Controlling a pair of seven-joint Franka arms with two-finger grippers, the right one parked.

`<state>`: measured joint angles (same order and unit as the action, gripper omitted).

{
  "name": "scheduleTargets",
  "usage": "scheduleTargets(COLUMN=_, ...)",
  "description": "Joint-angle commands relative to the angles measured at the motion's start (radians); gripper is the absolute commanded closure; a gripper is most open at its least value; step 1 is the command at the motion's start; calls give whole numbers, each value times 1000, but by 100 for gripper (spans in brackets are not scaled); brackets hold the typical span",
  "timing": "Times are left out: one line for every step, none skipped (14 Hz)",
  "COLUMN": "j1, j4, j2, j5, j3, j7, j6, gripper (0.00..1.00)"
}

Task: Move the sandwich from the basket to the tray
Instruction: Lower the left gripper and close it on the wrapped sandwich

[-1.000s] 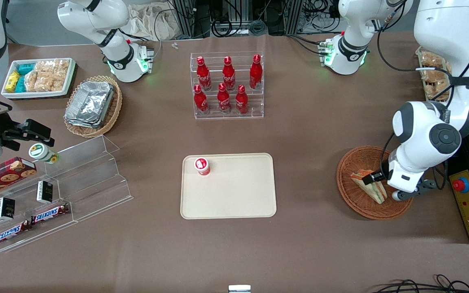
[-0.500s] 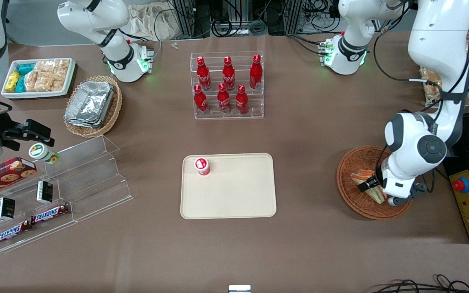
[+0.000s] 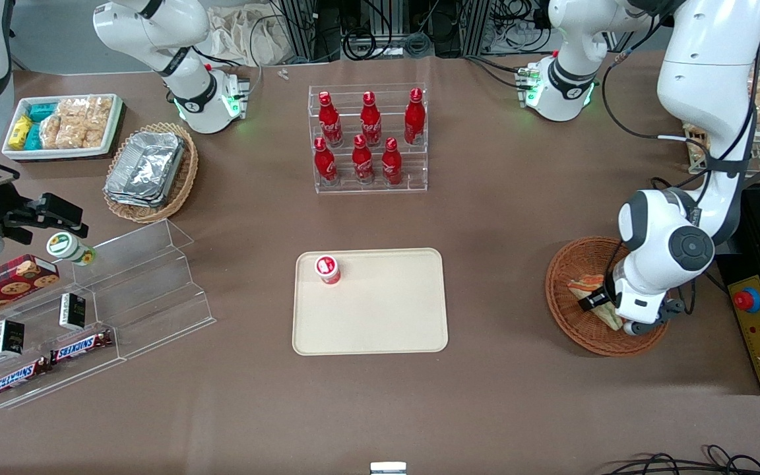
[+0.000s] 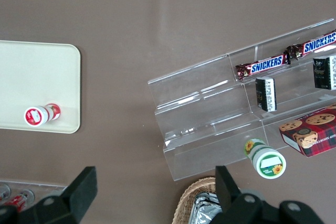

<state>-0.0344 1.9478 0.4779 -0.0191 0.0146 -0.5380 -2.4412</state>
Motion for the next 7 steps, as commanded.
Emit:
scheduleTargets(j1=2, j4=2, j2=-13, j5=-5, j3=1, j7=-66, j6=-7, gripper=58)
scheduleTargets(j1=2, j4=-1, j2=-18, j5=-5, j3=2, j7=-74, j6=-2, gripper=69)
scheduleTargets(j1=2, j4=-1, j2=-31, j5=-5, j3=2, j7=-68, j6=11, gripper=81)
scheduleTargets(j1=2, j4=-4, j2=-45, j5=-5, j3=2, j7=-63, j6=37, gripper=87)
scheduleTargets(j1=2, j4=-9, j2=-68, j5=-5, j3=1, j7=-57, j6=74, gripper=89)
scheduleTargets(j1=1, j4=-21, j2=-91, j5=-2, j3=1, j7=-57, j6=123, gripper=91)
scheduleTargets(j1=1, j4=-45, j2=-113, j5=-1, j3=1, j7=-59, j6=186, gripper=92)
